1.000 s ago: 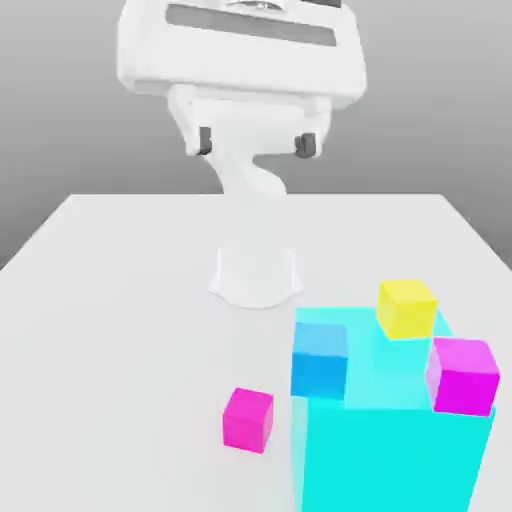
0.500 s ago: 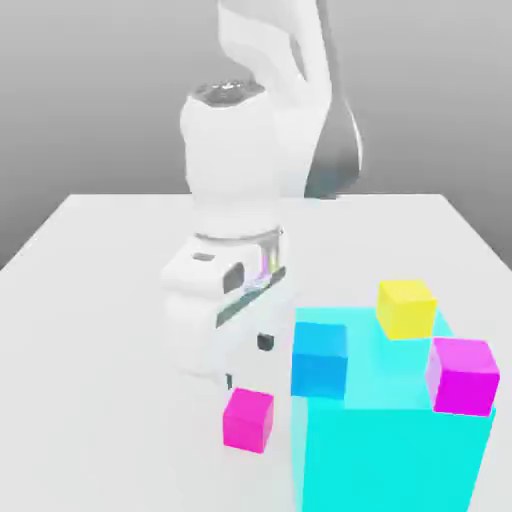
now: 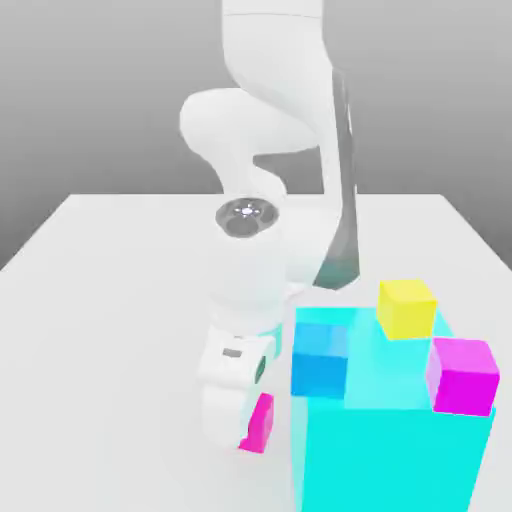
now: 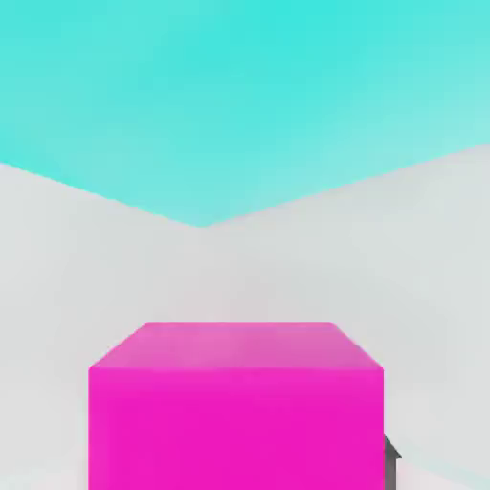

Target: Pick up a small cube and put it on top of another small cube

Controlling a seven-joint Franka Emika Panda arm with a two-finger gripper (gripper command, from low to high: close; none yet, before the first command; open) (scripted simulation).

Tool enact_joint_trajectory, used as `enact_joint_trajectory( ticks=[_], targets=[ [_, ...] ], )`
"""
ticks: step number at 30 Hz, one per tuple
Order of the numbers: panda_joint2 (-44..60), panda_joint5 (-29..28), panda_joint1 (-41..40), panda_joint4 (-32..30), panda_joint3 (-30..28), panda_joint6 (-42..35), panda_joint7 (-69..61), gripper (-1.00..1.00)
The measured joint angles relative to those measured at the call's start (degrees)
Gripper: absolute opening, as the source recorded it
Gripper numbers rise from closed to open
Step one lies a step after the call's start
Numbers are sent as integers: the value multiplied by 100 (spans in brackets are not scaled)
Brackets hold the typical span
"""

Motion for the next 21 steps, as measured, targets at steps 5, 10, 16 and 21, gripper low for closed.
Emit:
enact_joint_trajectory(
  ticks=[5,10,16,21],
  targets=[
    [-896,-979,380,-181,-615,-693,726,-100],
    [-1687,-1208,-93,257,-808,-1471,1061,-100],
    [-2086,-1199,51,1481,-662,-2908,1526,-100],
    [-2297,-1303,154,2436,-496,-4144,2000,-100]
  ],
)
